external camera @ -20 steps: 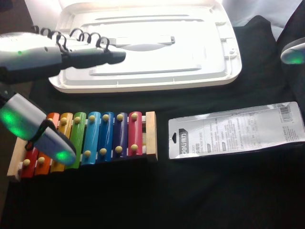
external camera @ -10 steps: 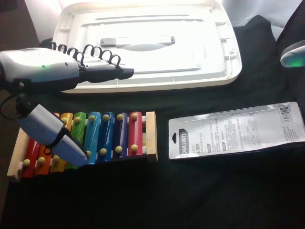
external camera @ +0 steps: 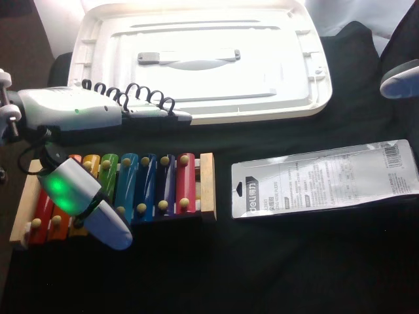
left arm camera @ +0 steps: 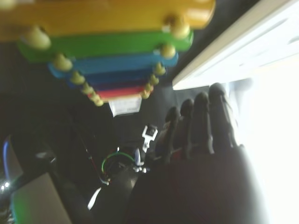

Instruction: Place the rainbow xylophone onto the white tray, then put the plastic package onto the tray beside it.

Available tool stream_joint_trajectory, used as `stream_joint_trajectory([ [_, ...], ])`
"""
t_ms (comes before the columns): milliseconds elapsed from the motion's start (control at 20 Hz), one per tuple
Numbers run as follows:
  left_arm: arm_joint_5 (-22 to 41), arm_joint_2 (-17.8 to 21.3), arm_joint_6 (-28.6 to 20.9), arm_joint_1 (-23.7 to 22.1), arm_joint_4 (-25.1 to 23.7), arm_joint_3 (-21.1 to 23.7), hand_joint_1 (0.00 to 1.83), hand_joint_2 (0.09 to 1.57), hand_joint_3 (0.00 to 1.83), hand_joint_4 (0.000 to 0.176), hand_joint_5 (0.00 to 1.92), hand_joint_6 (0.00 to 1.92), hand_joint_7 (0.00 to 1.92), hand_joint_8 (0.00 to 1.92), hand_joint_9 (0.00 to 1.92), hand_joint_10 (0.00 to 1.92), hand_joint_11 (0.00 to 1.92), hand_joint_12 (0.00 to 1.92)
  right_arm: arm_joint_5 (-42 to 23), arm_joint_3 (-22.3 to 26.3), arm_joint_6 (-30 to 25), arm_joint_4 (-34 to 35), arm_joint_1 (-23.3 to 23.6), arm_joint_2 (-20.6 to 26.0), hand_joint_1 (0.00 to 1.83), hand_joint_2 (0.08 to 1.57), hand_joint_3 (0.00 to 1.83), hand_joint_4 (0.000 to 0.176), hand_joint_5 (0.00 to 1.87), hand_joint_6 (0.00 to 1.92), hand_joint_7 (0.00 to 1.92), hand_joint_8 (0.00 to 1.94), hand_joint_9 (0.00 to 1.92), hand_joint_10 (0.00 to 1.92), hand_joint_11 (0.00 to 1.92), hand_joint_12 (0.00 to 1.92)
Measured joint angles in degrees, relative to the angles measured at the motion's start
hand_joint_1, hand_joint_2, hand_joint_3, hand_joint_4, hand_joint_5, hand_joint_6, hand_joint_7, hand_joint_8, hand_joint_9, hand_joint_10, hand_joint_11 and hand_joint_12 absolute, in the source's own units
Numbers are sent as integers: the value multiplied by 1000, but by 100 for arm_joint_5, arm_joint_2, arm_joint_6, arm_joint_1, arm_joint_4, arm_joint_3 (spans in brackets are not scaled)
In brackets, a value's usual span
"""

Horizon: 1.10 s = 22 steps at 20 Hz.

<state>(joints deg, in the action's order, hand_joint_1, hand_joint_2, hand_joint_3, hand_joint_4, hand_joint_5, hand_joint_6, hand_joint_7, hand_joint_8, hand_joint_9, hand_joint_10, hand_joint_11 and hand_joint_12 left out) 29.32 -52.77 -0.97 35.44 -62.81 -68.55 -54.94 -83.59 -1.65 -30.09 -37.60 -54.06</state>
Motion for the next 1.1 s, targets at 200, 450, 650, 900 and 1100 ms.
stream_joint_trajectory([
  [200,-72,-127,0,125,7,-79,584,562,0,0,0,0,0,0,0,0,0,0,-2,2,-13,-4,0,-11,712,806,2,132,146,0,28,2,0,0,0,388],
  [450,-90,-348,-323,138,-168,-332,590,547,0,0,0,0,0,0,0,0,0,0,2,50,-66,-133,0,-20,750,826,6,134,137,0,14,1,0,0,0,397],
  [650,-111,-455,-385,201,-160,-442,629,583,7,0,0,0,0,0,0,0,0,0,2,50,-68,-146,0,-22,831,847,6,138,147,4,16,3,0,0,0,382],
  [900,-83,-535,-498,302,-192,-466,637,574,0,0,0,0,0,0,0,0,0,0,13,55,-70,-144,-2,-20,823,867,5,117,147,1,34,4,22,6,0,443],
  [1100,-39,-535,-588,354,-223,-472,638,577,0,0,0,0,0,0,0,0,0,0,0,61,-72,-151,-2,-20,799,869,2,116,150,1,39,2,29,3,0,474],
])
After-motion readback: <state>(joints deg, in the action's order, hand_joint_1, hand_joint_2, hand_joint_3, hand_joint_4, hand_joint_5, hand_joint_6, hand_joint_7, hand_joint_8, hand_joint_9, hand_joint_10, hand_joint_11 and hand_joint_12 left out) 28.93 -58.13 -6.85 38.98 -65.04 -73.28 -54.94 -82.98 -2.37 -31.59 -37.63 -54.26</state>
